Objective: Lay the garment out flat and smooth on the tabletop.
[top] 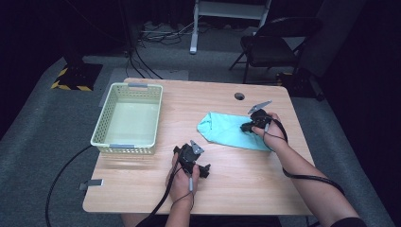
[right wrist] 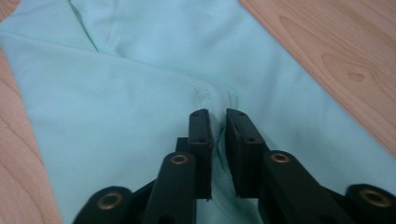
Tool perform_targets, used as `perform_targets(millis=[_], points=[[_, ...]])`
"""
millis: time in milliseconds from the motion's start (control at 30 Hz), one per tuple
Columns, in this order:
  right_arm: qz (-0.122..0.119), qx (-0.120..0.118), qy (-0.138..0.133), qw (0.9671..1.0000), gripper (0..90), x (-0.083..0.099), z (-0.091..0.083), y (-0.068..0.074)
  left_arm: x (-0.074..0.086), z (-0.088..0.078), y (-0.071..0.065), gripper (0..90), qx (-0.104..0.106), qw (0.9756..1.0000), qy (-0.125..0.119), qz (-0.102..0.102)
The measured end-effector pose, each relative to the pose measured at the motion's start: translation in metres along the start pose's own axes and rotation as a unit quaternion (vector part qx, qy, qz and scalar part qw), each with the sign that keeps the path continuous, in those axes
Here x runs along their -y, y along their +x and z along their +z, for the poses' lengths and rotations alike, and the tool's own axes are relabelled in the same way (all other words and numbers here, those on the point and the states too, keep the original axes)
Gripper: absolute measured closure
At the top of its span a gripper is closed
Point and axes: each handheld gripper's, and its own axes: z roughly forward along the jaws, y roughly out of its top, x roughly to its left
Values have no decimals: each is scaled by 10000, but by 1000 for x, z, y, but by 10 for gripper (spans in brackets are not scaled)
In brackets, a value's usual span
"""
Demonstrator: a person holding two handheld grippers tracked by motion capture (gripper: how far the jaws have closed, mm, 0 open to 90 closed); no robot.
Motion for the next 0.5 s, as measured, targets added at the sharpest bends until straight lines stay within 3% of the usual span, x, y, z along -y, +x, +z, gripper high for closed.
perform_targets(millis=[233,500], points=[[-194,108,-139,9997,863,0,-12,9,0,0,0,3,2,10000,0,3],[-508,86,-500,9974,863,-5,-42,28,1,-1,0,3,14,10000,11,-14]])
